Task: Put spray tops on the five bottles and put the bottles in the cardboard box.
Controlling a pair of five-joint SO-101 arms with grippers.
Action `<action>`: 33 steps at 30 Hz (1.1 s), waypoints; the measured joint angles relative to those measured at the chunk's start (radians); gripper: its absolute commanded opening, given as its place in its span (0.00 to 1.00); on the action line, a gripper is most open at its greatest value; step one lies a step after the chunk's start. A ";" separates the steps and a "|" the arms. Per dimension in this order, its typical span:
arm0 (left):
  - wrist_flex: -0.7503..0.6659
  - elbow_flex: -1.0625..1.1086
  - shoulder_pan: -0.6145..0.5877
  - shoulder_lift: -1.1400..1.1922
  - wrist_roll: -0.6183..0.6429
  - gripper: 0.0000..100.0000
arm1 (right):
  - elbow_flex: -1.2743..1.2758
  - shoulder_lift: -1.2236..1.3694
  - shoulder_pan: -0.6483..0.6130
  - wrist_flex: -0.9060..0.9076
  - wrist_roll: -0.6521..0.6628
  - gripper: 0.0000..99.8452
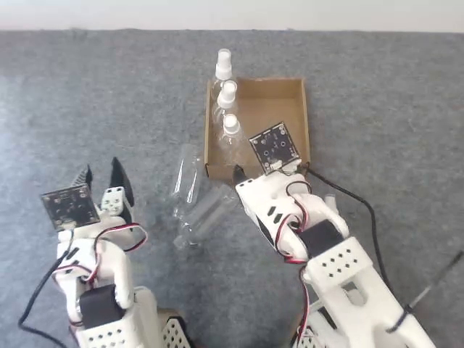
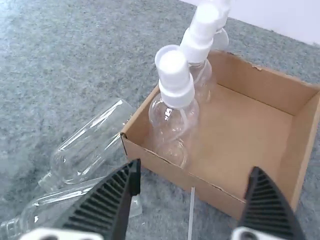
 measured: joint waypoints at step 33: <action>-0.044 0.012 -0.097 0.000 0.081 0.15 | -0.180 0.331 -0.258 0.118 0.106 0.01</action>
